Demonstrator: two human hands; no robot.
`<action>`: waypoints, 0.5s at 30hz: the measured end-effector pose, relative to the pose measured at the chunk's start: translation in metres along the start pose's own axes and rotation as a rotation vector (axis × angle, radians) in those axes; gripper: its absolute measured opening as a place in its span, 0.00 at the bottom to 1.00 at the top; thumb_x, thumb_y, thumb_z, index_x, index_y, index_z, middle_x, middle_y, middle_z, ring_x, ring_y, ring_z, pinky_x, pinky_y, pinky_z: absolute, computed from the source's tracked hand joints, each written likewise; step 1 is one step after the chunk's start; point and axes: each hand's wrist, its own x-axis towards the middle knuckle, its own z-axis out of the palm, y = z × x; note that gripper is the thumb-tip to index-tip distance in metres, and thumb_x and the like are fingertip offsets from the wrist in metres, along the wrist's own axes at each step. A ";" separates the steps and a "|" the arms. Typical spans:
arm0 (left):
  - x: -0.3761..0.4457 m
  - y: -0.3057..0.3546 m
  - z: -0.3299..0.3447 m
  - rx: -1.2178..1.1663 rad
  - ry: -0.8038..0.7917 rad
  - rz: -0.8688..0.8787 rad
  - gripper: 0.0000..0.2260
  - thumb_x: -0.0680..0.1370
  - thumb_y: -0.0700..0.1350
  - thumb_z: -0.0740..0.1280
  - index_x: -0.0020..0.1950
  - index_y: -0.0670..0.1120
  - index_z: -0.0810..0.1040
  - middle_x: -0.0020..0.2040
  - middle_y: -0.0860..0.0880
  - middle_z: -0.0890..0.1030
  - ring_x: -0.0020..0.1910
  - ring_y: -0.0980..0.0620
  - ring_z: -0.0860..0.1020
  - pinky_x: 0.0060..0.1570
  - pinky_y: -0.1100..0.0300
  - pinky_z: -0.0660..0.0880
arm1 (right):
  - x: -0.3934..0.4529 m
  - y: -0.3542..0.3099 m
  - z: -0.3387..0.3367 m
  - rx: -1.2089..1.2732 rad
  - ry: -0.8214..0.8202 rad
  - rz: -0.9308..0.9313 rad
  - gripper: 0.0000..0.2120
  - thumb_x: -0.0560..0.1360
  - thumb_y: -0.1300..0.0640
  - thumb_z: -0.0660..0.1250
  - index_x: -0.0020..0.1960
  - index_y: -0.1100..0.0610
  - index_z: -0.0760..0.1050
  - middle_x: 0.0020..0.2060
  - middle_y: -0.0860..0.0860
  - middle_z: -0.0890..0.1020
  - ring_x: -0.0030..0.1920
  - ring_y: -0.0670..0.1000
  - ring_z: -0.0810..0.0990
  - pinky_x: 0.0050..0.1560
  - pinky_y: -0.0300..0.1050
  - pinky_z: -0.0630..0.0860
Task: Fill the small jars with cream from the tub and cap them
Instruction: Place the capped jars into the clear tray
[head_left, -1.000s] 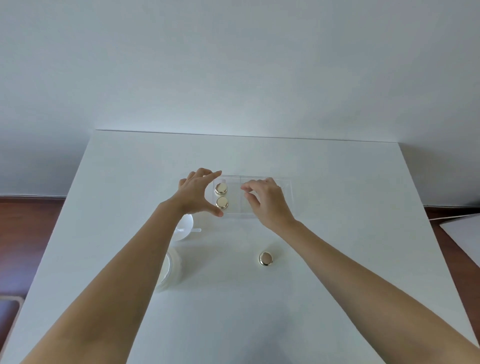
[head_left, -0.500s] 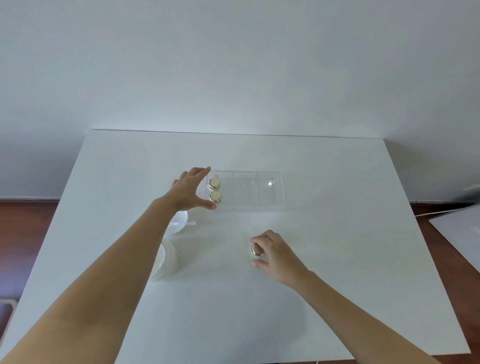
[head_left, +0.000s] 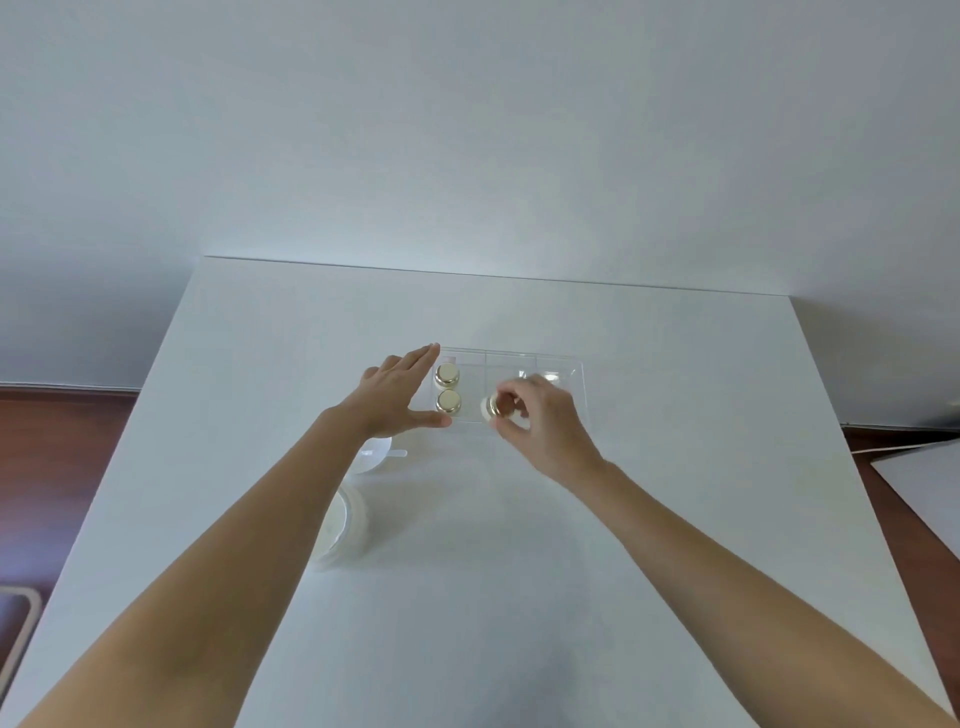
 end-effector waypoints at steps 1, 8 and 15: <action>0.000 0.000 0.000 0.001 0.002 0.002 0.48 0.74 0.65 0.69 0.82 0.50 0.44 0.82 0.54 0.50 0.78 0.46 0.56 0.72 0.46 0.56 | 0.014 -0.002 0.001 -0.021 0.002 0.001 0.07 0.70 0.62 0.71 0.49 0.60 0.78 0.41 0.51 0.79 0.40 0.43 0.73 0.46 0.33 0.70; 0.001 -0.003 0.004 0.003 0.016 0.017 0.47 0.74 0.65 0.68 0.82 0.51 0.44 0.82 0.54 0.51 0.77 0.47 0.57 0.72 0.47 0.56 | 0.063 -0.006 0.018 -0.236 -0.134 -0.021 0.05 0.73 0.58 0.69 0.48 0.58 0.78 0.42 0.51 0.80 0.48 0.53 0.73 0.47 0.45 0.74; 0.002 -0.005 0.005 0.000 0.025 0.028 0.47 0.74 0.65 0.69 0.82 0.51 0.45 0.82 0.54 0.51 0.77 0.46 0.57 0.72 0.47 0.56 | 0.079 -0.010 0.031 -0.580 -0.245 -0.082 0.06 0.72 0.60 0.64 0.48 0.58 0.77 0.43 0.53 0.81 0.50 0.56 0.72 0.48 0.46 0.69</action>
